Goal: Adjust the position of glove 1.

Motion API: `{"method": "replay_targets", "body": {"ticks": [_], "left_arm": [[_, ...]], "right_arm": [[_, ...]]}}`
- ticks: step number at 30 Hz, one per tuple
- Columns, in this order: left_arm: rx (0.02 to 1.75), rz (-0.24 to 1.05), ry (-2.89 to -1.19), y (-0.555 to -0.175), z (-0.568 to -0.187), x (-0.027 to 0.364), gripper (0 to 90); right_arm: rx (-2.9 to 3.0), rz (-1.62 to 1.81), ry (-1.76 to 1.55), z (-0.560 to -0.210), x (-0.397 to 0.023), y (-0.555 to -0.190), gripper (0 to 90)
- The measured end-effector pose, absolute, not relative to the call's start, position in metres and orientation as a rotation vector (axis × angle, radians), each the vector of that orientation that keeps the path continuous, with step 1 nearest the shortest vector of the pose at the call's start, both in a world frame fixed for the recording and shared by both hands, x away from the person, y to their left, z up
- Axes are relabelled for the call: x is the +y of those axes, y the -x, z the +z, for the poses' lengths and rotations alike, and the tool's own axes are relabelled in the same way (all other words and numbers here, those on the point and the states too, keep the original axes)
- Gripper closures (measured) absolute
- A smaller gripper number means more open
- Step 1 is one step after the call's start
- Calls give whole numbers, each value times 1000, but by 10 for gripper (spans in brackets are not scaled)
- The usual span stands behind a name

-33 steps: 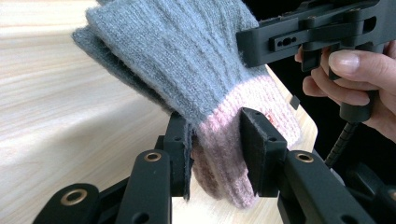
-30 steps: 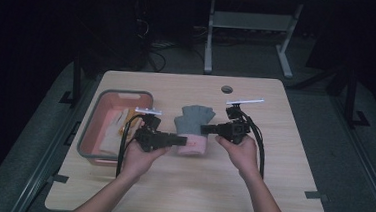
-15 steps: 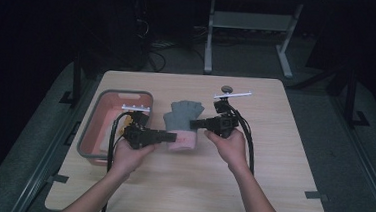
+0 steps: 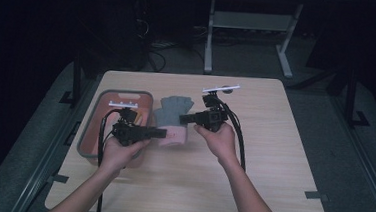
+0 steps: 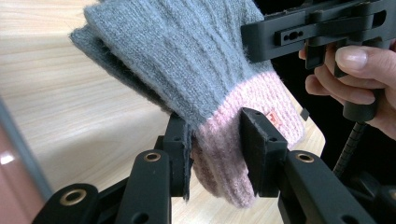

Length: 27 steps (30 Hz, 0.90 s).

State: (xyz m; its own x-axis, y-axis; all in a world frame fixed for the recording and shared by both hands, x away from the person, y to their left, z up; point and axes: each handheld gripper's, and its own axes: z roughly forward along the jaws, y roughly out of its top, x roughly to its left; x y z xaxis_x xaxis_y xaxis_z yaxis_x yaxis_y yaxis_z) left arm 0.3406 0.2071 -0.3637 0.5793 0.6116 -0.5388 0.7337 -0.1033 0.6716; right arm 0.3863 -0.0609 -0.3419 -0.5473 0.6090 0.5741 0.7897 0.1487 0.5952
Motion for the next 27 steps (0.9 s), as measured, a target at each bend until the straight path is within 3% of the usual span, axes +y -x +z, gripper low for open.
{"method": "replay_targets", "body": {"ticks": [27], "left_arm": [[1119, -102, -1780, -342, -348, 248, 649]], "right_arm": [[-2196, -1384, 1327, -330, -23, -398, 787]]}}
